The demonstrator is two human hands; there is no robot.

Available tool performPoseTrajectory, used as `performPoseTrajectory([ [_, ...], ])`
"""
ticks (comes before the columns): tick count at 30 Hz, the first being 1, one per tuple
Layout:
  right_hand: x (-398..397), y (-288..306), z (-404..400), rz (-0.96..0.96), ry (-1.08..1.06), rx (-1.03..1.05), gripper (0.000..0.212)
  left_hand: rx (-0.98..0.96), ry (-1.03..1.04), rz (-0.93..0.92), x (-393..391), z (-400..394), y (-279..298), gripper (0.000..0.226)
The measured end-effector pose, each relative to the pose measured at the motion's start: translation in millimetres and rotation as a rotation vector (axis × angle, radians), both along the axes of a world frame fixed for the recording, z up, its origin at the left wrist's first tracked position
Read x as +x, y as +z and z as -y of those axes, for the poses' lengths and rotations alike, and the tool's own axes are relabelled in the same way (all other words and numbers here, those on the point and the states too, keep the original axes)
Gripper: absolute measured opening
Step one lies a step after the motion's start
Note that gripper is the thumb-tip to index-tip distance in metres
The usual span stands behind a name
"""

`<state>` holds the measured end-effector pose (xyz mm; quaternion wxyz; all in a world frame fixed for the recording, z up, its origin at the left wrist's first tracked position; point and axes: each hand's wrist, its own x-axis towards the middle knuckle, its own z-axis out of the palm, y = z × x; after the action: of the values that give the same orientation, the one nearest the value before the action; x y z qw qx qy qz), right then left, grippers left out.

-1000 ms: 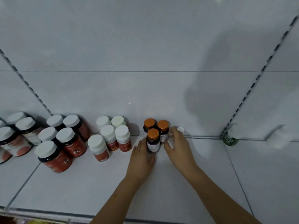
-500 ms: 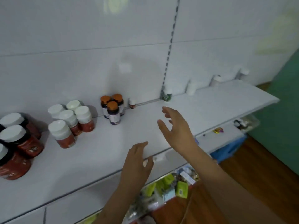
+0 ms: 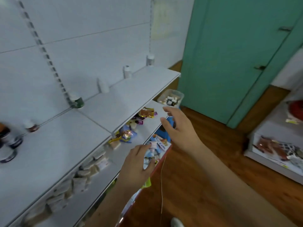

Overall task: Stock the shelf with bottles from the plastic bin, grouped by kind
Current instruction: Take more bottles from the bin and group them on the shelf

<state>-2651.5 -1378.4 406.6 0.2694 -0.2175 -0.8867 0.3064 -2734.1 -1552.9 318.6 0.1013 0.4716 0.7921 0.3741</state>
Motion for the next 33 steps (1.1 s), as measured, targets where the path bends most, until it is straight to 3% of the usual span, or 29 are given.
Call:
performPoseTrajectory([
  [8,62,-10,-162,0.002,-0.119,-0.015,0.048,-0.056,-0.112,-0.014,33,-171,-4,0.049],
  [19,105,-14,-362,0.187,-0.213,0.030,0.059,-0.137,-0.146,-0.052,53,-374,-7,0.070],
  [21,101,-19,-388,0.209,-0.218,0.031,0.060,-0.152,-0.146,-0.049,45,-401,-12,0.076],
  [25,83,-30,-443,0.257,-0.255,0.026,0.062,-0.174,-0.150,0.016,13,-455,-29,0.065],
  [33,-10,-42,-582,0.357,-0.291,0.041,0.064,-0.226,-0.145,0.069,-108,-565,-83,0.067],
])
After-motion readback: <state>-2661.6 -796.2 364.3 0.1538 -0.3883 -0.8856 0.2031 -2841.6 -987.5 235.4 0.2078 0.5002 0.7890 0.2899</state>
